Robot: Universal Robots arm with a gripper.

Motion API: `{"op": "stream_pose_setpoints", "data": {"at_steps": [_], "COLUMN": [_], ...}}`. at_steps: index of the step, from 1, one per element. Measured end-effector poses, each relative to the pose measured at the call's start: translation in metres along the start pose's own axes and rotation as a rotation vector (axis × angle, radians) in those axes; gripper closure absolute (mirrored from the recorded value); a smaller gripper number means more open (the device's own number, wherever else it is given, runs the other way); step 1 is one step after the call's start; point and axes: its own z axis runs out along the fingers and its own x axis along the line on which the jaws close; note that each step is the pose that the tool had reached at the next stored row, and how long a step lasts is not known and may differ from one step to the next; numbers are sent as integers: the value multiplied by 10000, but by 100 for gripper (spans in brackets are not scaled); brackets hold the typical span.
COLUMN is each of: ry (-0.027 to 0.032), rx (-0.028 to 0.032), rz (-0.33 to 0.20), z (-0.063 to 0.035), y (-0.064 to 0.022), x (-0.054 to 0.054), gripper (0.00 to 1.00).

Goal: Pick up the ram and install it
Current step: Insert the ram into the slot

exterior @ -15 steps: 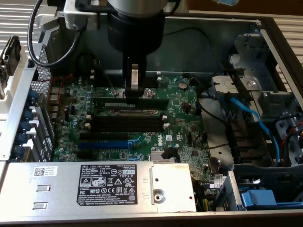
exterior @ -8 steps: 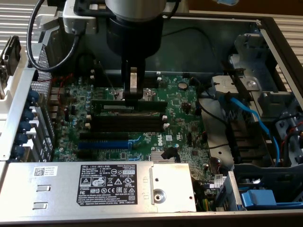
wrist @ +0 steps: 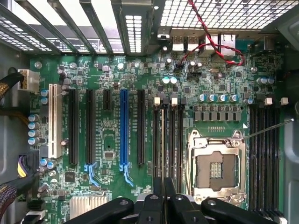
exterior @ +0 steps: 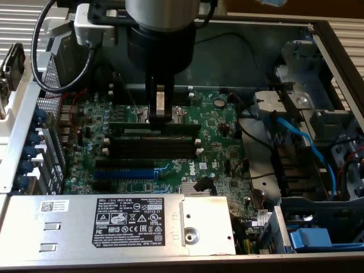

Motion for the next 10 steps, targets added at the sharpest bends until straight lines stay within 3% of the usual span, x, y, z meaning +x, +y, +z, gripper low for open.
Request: {"op": "stream_pose_setpoints", "data": {"at_steps": [10], "ry": [-2], "rx": [-25], "rz": [-64], "z": [43], "y": [0], "x": [2], "gripper": [88]}}
